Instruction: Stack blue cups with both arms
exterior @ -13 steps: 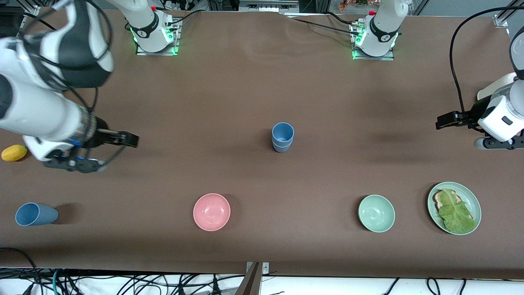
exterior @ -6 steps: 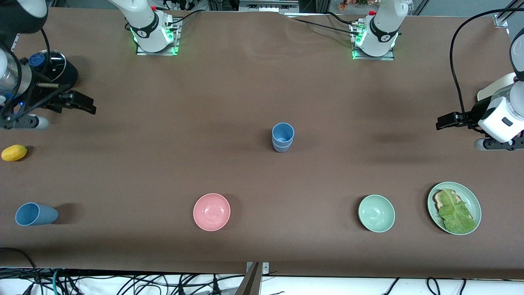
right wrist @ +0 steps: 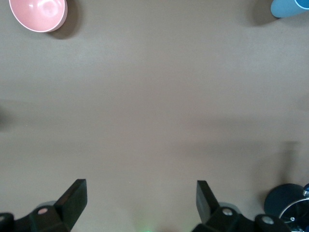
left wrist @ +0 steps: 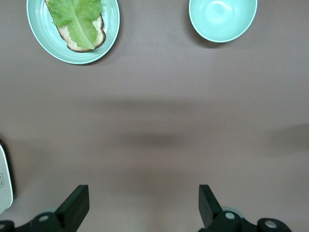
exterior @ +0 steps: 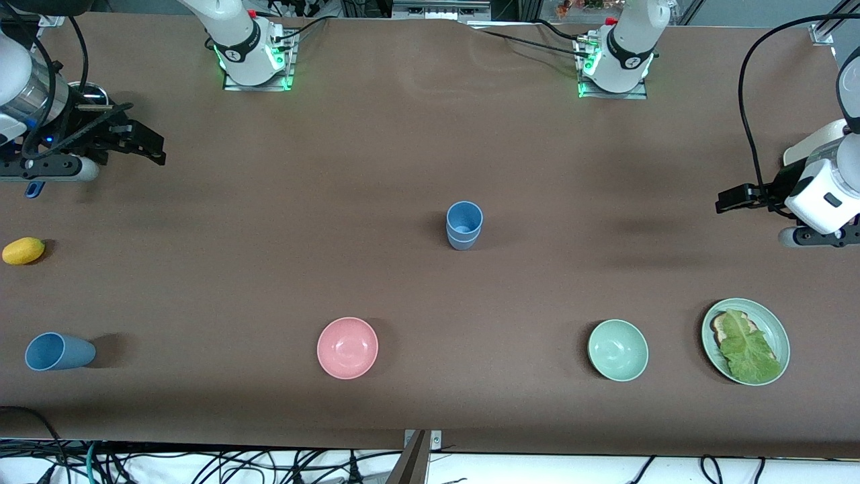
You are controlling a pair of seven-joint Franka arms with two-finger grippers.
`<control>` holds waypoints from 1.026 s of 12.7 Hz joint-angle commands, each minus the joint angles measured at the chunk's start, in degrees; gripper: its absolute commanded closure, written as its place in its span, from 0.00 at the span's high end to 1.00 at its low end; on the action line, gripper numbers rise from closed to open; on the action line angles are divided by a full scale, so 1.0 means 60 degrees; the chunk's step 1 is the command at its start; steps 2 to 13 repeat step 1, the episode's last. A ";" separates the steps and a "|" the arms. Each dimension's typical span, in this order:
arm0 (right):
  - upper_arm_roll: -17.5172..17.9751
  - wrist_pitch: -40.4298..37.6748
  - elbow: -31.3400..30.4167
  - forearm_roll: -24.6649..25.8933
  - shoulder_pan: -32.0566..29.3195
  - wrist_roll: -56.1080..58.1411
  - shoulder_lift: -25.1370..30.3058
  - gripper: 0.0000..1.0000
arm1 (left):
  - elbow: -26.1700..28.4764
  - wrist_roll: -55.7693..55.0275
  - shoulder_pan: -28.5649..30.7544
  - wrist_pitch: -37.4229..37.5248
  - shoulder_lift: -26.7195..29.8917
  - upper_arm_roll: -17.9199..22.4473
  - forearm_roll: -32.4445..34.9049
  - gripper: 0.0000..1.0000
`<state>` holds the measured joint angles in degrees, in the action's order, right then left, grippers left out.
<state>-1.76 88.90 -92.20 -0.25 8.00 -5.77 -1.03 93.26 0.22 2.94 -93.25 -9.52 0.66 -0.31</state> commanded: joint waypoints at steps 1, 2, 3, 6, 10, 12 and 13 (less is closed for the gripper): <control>0.0117 -0.0197 0.0250 0.0158 -0.0045 -0.0019 -0.0049 1.00 | 0.0014 0.0197 -0.0007 -0.0015 0.0034 0.0037 -0.0110 1.00; 0.0117 -0.0197 0.0250 0.0158 -0.0045 -0.0019 -0.0049 1.00 | 0.0014 0.0197 -0.0007 -0.0015 0.0034 0.0037 -0.0110 1.00; 0.0117 -0.0197 0.0250 0.0158 -0.0045 -0.0019 -0.0049 1.00 | 0.0014 0.0197 -0.0007 -0.0015 0.0034 0.0037 -0.0110 1.00; 0.0117 -0.0197 0.0250 0.0158 -0.0045 -0.0019 -0.0049 1.00 | 0.0014 0.0197 -0.0007 -0.0015 0.0034 0.0037 -0.0110 1.00; 0.0117 -0.0197 0.0250 0.0158 -0.0045 -0.0019 -0.0049 1.00 | 0.0014 0.0197 -0.0007 -0.0015 0.0034 0.0037 -0.0110 1.00; 0.0117 -0.0197 0.0250 0.0158 -0.0045 -0.0019 -0.0049 1.00 | 0.0014 0.0197 -0.0007 -0.0015 0.0034 0.0037 -0.0110 1.00; 0.0117 -0.0197 0.0250 0.0158 -0.0045 -0.0019 -0.0049 1.00 | 0.0014 0.0197 -0.0007 -0.0015 0.0034 0.0037 -0.0110 1.00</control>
